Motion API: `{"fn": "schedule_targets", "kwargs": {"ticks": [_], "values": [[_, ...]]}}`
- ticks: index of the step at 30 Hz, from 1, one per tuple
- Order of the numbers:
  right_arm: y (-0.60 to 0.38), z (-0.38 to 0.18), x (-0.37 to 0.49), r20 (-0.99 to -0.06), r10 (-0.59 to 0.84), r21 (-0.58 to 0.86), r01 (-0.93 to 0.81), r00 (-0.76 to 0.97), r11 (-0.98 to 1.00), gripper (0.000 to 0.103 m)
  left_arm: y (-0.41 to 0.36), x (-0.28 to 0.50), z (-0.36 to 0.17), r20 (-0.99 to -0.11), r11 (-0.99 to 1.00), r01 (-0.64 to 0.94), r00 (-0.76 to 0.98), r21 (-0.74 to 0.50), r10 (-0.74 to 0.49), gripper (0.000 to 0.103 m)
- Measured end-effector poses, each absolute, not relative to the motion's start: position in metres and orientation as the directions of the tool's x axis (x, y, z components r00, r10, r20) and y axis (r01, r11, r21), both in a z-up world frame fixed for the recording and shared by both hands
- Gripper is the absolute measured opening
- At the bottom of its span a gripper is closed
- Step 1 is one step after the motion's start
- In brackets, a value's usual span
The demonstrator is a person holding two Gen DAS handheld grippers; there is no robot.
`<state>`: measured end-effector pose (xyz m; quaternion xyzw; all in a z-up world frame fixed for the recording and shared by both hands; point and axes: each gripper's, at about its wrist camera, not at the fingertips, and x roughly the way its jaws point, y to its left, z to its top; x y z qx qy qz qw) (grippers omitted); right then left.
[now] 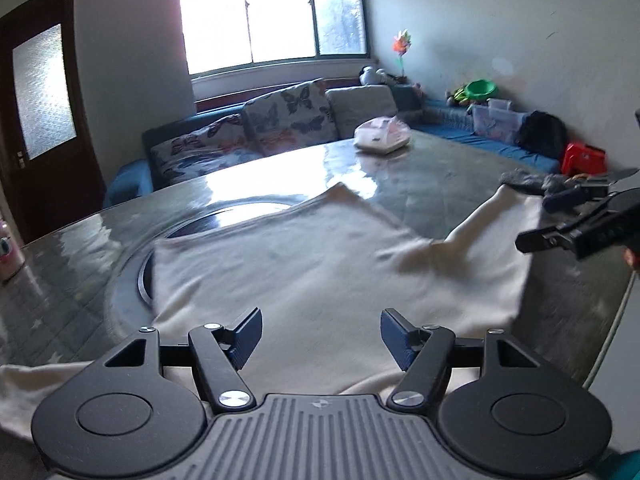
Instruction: Fold clothes
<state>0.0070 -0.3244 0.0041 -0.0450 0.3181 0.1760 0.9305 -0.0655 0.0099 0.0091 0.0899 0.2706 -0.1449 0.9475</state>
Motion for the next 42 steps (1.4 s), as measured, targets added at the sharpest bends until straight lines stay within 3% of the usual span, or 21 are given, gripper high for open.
{"fn": "schedule_targets", "kwargs": {"ticks": [9,15,23,30,42], "values": [[-0.398,-0.017,0.05,-0.636,0.132,0.114,-0.076,0.76,0.991,0.077,-0.019,-0.059,0.004,-0.559,0.926,0.369,0.786,0.082,-0.263,0.071],[-0.41,-0.028,0.062,-0.639,0.098,0.173,0.019,0.763,0.985,0.06,-0.032,-0.059,0.0,-0.569,0.915,0.394,0.774,0.089,-0.277,0.074],[-0.416,-0.03,0.055,-0.597,0.084,0.226,0.067,0.798,0.972,0.011,-0.043,-0.058,-0.002,-0.578,0.907,0.41,0.764,0.093,-0.286,0.077],[-0.428,-0.015,0.04,-0.519,0.108,0.297,0.06,0.848,0.953,0.006,-0.052,-0.051,-0.009,-0.593,0.902,0.419,0.754,0.103,-0.283,0.078],[-0.402,0.064,0.017,-0.365,0.197,0.259,-0.105,0.91,0.96,0.004,-0.056,-0.049,-0.023,-0.595,0.89,0.44,0.748,0.116,-0.292,0.079]]}}
